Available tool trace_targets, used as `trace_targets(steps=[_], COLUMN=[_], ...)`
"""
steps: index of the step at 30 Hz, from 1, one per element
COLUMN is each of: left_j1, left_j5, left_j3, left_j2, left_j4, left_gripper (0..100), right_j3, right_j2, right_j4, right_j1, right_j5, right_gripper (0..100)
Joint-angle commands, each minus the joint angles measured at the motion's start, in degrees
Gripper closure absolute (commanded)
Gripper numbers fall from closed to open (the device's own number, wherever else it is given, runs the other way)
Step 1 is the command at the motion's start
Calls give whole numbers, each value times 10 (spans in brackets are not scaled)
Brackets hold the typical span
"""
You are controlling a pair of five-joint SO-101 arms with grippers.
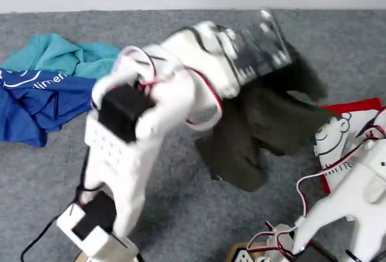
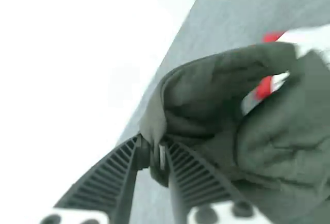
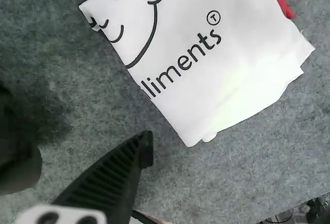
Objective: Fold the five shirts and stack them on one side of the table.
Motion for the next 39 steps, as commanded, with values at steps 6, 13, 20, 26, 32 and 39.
trace_targets(steps=[6,13,20,26,32,39], left_j1=[-98,-105,-143,-271,-324,-369], left_j5=[-1,-3,-1,120,200,229], left_j3=[376,643,780,721,660,618], left_j2=[-18,-18,-22,-24,-24,-24], left_j4=[-72,-221,-328,-333,-284,-273], left_gripper=[988,988,988,988,976,900], right_j3=[-18,45,177,168,167,167], right_j2=[-17,-10,-11,-11,-11,6], right_j4=[42,-3,-105,-116,-122,-186], right_j1=[-98,-374,-615,-711,-751,-776], right_j5=[7,9,69,71,107,114], right_gripper=[471,472,472,473,473,473])
